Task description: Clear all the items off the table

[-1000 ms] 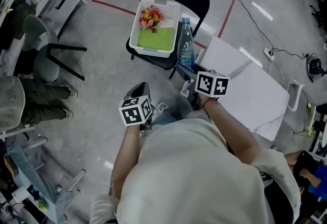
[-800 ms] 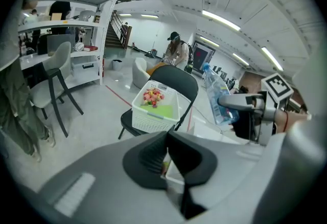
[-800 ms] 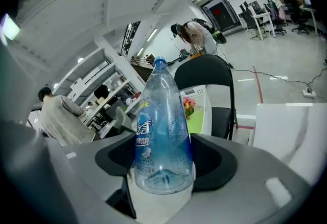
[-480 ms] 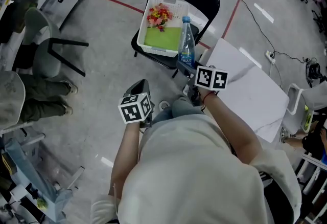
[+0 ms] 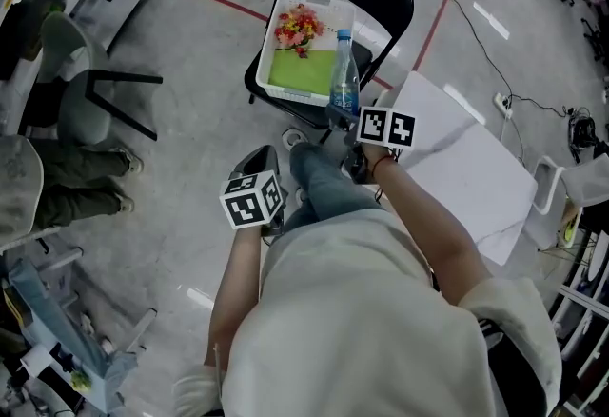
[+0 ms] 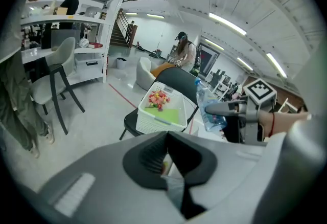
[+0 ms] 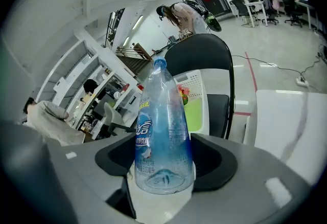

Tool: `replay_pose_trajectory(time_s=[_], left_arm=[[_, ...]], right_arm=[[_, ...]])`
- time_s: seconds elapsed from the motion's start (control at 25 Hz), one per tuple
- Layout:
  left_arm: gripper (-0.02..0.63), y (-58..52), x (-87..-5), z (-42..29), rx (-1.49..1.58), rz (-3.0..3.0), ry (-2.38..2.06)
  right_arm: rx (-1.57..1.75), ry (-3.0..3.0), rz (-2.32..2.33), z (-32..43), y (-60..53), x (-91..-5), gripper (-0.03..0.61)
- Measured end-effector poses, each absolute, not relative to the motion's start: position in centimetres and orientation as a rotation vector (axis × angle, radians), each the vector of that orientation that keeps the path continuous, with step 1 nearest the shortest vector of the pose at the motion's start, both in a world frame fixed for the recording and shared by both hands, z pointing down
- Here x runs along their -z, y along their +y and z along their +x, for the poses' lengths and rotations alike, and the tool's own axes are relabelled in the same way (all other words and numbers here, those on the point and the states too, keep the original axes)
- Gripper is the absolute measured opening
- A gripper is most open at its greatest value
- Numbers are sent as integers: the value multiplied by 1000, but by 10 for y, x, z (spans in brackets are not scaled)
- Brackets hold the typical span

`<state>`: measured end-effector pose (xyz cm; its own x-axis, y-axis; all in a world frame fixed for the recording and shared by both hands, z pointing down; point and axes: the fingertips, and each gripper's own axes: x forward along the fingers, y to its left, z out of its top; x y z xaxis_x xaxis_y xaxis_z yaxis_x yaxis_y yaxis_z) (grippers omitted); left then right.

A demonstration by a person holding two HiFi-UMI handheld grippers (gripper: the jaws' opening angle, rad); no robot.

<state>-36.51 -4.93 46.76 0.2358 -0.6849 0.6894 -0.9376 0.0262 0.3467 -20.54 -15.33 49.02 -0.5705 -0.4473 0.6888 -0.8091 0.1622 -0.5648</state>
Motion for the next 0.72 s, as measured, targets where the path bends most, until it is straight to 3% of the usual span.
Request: replay_pose_trajectory(time_s=[0.72], left_arm=[[9,-117,-491,-391,-427,1655,-1496]], right_arm=[[-1354,-1950,1090,-231,-213,-547,328]])
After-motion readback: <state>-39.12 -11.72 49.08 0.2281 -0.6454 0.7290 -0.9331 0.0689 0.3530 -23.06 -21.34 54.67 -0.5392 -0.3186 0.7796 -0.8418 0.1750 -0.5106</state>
